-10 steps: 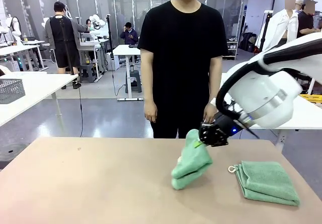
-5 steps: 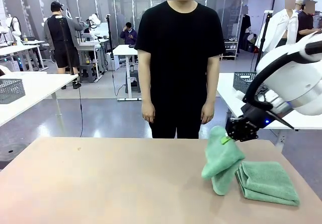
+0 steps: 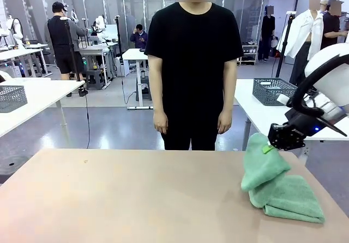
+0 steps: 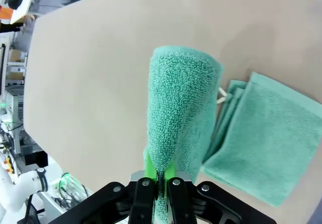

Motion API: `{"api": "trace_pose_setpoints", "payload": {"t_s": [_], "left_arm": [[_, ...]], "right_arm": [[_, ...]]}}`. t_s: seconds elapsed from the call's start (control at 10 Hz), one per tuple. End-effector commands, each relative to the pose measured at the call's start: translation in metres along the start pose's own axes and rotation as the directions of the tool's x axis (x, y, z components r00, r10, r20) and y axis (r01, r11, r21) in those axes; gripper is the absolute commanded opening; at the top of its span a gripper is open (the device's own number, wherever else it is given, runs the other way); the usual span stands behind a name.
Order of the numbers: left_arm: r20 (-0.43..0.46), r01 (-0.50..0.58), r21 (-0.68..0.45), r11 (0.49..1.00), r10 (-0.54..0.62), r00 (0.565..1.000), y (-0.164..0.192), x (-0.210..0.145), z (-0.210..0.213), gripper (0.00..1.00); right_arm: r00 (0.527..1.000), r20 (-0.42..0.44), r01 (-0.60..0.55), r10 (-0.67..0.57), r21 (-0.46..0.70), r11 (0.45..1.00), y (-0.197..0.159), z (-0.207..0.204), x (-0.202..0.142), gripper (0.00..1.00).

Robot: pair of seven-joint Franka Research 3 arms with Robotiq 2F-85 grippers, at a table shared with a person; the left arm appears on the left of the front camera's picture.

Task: Fold the towels and place them in the basket.
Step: Stack the folded Towel with hook on the right side of the table.

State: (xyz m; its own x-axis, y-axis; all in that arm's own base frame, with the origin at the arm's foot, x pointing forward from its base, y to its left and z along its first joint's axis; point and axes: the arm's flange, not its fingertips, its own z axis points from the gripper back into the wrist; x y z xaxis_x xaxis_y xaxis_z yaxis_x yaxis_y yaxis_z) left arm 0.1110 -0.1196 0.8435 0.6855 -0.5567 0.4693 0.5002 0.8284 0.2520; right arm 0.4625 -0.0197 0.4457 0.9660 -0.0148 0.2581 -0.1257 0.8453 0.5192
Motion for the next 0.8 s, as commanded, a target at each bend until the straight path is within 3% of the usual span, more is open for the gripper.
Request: {"api": "trace_pose_setpoints", "payload": {"t_s": [0.0, 0.5, 0.7], "left_arm": [[0.012, 0.01, 0.003, 1.0, -0.01, 1.0, -0.006, -0.005, 0.008, 1.0], [0.012, 0.01, 0.003, 1.0, -0.01, 1.0, -0.006, -0.005, 0.008, 1.0], [0.012, 0.01, 0.003, 1.0, -0.01, 1.0, -0.006, -0.005, 0.008, 1.0]], "right_arm": [[0.999, 0.02, -0.031, 0.032, -0.04, 0.999, -0.016, 0.004, -0.013, 0.07], [0.993, -0.116, -0.032, -0.003, -0.295, 0.955, -0.056, -0.014, -0.033, 0.07], [0.988, -0.15, -0.029, -0.03, -0.371, 0.928, -0.061, -0.02, -0.037, 0.47]]}}
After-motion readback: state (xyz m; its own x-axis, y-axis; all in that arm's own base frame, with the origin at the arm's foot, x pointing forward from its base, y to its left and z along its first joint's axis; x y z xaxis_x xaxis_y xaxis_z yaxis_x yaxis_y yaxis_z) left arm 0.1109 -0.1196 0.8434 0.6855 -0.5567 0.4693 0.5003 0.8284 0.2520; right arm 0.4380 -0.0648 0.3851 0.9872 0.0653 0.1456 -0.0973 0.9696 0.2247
